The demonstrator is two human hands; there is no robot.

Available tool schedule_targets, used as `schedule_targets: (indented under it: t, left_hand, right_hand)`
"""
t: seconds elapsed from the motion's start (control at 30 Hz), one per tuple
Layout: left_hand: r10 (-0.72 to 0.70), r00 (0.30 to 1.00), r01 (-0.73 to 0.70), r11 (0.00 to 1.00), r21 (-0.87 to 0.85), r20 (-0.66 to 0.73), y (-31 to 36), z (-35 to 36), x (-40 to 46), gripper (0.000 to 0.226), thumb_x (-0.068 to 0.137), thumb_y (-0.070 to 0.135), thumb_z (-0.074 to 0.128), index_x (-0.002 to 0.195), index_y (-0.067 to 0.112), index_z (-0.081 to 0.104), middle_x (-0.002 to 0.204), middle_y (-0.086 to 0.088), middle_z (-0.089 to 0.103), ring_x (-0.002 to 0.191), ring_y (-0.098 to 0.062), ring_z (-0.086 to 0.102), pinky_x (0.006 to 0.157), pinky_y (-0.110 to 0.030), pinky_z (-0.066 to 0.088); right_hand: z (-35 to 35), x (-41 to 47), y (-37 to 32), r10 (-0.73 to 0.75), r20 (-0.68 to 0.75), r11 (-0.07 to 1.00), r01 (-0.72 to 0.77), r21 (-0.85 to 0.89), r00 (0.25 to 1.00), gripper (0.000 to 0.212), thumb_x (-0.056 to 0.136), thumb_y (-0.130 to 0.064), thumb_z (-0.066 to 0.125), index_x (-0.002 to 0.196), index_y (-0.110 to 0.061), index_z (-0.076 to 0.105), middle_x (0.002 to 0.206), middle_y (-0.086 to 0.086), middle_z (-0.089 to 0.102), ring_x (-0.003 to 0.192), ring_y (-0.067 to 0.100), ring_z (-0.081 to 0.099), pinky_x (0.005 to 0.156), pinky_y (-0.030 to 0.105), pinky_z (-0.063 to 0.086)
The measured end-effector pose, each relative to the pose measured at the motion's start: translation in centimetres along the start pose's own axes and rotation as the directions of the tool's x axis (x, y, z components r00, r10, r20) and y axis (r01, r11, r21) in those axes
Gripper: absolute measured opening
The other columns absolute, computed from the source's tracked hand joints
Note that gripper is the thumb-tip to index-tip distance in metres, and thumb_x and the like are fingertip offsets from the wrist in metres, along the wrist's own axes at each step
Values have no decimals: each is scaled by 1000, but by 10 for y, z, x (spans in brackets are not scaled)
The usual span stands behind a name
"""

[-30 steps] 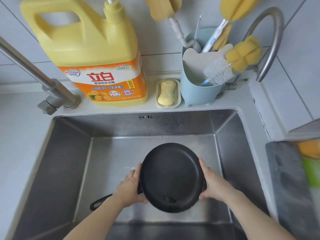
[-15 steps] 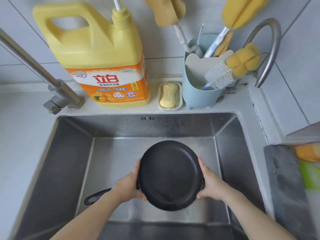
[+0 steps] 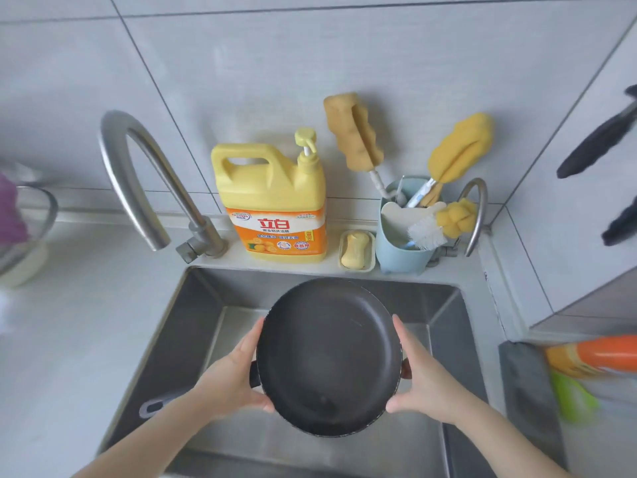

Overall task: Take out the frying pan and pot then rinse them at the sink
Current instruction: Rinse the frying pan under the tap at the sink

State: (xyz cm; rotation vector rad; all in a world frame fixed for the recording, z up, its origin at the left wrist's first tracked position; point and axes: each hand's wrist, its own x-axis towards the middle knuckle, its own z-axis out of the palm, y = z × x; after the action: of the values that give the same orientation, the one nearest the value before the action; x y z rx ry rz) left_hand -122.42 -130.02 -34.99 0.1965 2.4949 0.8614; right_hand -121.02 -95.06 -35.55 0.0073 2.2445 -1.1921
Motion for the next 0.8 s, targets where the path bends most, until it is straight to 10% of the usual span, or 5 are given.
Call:
schedule_targets:
  t: [0.27, 0.4, 0.57, 0.8]
  left_hand:
    - [102, 953, -79, 993, 89, -286, 41, -37, -51, 139, 51, 57, 85, 144, 56, -19, 134, 59, -7, 118, -3, 55, 87, -29, 51]
    - [186, 901, -151, 981, 120, -392, 64, -53, -71, 137, 51, 63, 83, 143, 58, -18, 143, 51, 0, 114, 0, 56, 82, -30, 53]
    - [308, 797, -204, 947, 250, -520, 84, -70, -88, 133, 54, 71, 77, 151, 46, -10, 153, 35, 12, 105, -12, 62, 67, -36, 55]
    - [447, 619, -166, 878, 448, -646, 115, -102, -107, 133, 54, 68, 78, 154, 22, 3, 156, -1, 32, 96, -27, 68, 56, -32, 52]
  right_hand:
    - [-27, -43, -65, -211, -128, 977, 206, -47, 969, 132, 67, -13, 86, 142, -61, -12, 142, -47, 10, 117, -18, 40, 83, -3, 35]
    - [-39, -61, -86, -290, -188, 955, 270, -127, 938, 131, 69, -12, 86, 140, -60, -13, 137, -41, 23, 113, -13, 46, 79, -6, 34]
    - [-50, -83, -111, -391, -310, 915, 331, -230, 866, 135, 65, -21, 90, 137, -68, -15, 143, -29, 32, 113, 0, 50, 94, 22, 42]
    - [-65, -105, -149, -607, -407, 790, 460, -406, 683, 137, 68, -19, 89, 137, -65, -20, 160, -25, 2, 144, 5, 23, 115, 35, 31]
